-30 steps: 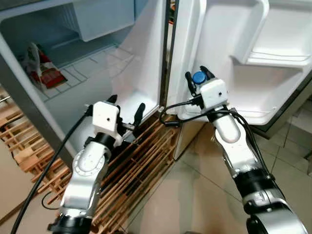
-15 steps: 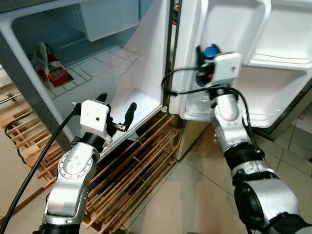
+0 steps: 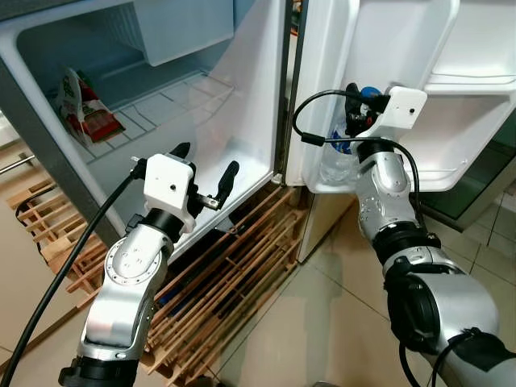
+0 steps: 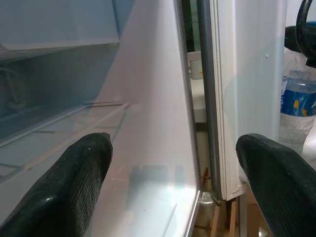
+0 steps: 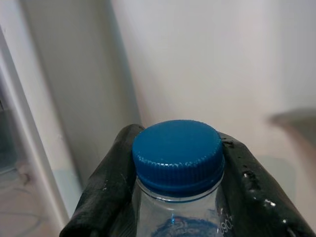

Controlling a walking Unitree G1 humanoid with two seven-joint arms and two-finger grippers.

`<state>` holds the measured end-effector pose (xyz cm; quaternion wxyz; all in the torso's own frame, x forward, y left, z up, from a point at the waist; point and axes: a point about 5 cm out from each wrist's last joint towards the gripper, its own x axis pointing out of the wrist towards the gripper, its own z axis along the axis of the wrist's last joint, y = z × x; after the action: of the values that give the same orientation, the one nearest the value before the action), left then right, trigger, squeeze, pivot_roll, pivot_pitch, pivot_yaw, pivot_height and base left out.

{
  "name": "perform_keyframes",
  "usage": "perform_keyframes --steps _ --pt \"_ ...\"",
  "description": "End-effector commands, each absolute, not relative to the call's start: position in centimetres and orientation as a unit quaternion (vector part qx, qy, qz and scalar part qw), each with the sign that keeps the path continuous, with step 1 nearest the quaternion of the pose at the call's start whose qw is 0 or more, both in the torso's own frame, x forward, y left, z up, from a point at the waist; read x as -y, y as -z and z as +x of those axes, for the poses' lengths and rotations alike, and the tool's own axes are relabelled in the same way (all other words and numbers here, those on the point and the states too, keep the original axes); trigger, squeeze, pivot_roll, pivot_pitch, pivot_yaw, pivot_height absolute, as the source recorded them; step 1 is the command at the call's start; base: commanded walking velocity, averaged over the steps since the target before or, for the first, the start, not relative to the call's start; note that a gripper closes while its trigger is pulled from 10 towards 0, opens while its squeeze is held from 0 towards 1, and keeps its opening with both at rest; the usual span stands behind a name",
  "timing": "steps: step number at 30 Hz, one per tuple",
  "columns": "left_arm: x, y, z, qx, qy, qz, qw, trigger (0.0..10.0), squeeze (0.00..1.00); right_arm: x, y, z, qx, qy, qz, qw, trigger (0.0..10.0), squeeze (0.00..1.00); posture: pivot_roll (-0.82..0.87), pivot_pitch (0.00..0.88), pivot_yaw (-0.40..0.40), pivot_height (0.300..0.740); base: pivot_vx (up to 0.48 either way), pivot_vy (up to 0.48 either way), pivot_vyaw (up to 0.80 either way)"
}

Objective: Restocking fridge

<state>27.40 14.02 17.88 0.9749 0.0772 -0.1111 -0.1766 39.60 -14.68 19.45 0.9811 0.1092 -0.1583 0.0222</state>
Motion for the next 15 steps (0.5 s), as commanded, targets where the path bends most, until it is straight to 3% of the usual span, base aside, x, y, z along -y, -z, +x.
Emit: perform_keyframes --steps 1,7,15 --pt "-13.96 -17.8 27.47 0.106 0.181 0.087 0.974 10.0 0.0 14.39 -19.63 39.82 0.152 -0.027 0.128 0.98 0.0 0.0 0.1 0.0 0.058 0.74 0.0 0.0 0.0" --pt "-14.24 -18.0 27.55 0.108 0.179 0.092 0.974 10.0 0.0 14.44 -19.57 39.96 0.145 -0.024 0.113 0.983 0.0 0.0 0.11 0.0 0.055 0.74 0.0 0.0 0.0" --pt "-14.07 -18.03 27.62 0.11 0.18 0.09 0.973 10.0 0.0 14.84 -20.12 39.79 0.172 -0.014 0.01 0.985 0.0 0.0 0.1 0.0 0.058 0.74 0.0 0.0 0.0"
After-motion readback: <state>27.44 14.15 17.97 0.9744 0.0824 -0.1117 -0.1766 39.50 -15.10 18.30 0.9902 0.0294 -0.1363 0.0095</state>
